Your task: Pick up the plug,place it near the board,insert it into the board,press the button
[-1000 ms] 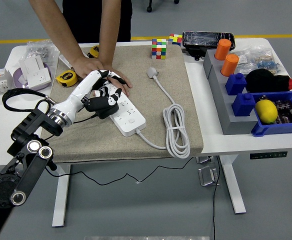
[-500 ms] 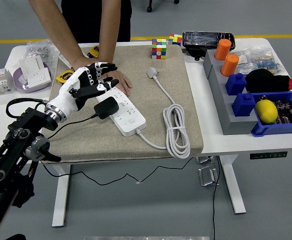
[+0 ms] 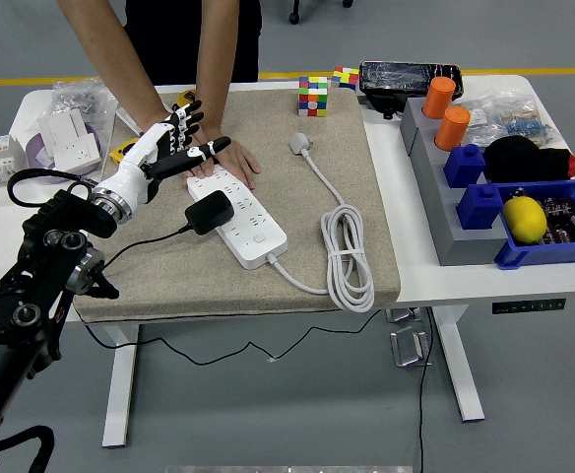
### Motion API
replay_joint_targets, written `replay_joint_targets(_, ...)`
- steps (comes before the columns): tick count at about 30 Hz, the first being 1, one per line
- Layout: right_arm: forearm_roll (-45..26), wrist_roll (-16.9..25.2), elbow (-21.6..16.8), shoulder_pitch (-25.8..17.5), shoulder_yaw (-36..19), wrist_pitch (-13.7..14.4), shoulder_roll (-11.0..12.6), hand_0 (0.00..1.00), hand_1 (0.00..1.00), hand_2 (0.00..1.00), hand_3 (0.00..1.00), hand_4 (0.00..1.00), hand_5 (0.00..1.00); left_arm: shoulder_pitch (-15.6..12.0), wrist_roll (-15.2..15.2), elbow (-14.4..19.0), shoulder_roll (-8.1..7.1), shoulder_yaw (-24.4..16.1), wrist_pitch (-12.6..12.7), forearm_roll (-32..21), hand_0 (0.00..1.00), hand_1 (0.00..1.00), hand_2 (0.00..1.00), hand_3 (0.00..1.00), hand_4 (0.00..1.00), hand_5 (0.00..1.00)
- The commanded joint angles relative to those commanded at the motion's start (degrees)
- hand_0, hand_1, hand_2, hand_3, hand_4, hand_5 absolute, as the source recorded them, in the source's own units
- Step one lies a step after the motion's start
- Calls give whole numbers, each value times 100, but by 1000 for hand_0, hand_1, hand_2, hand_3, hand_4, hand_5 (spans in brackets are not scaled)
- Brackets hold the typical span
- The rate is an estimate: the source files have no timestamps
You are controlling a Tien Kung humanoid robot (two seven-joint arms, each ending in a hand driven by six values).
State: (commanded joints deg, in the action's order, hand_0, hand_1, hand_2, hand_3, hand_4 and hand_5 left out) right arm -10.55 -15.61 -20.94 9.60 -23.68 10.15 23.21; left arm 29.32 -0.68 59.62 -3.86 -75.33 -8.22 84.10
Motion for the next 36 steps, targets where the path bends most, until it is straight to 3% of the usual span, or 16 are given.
replay_joint_targets(2, -2, 0, 0, 2, 5, 0, 3, 805, 764, 752, 779, 998, 998, 40, 65, -56, -10, 66, 36, 484, 974, 995, 970, 984, 998, 411)
replay_joint_targets(3, 2, 1, -1, 6, 9, 1, 5, 805, 764, 752, 779, 998, 998, 57, 94, -82, -12, 93, 48, 745, 913, 941, 925, 937, 998, 394)
replay_joint_targets(11, 7, 2, -3, 11, 37, 8, 17, 805, 764, 752, 778, 998, 998, 66, 206, -220, 16, 264, 102, 2681, 890, 916, 889, 901, 998, 390)
replay_joint_targets(14, 7, -1, -4, 6, 51, 12, 28, 805, 764, 752, 778, 998, 998, 23, 245, -277, 48, 296, 192, 3389, 890, 916, 889, 901, 998, 390)
replay_joint_targets(15, 9, -1, -6, 5, 53, 13, 31, 806, 764, 752, 779, 998, 998, -4, 261, -274, 57, 299, 252, 3612, 860, 881, 828, 850, 998, 383)
replay_joint_targets(16, 10, -2, -7, 3, 54, 14, 34, 806, 764, 752, 779, 998, 998, -35, 273, -267, 65, 301, 305, 3873, 860, 881, 828, 850, 998, 383)
replay_joint_targets(19, 3, -7, -6, -11, 79, 14, 39, 806, 764, 752, 779, 998, 998, -106, 270, -273, 85, 304, 297, 4562, 860, 881, 828, 850, 998, 383)
replay_joint_targets(24, 5, -9, -6, -19, 98, 16, 46, 805, 764, 752, 778, 998, 998, -165, 263, -374, 133, 314, 314, 4590, 853, 870, 827, 854, 998, 378)
replay_joint_targets(36, 9, -10, -7, -11, 111, 17, 61, 804, 764, 752, 779, 998, 998, -136, 365, -873, 285, 268, 788, 4590, 797, 818, 791, 814, 998, 361)
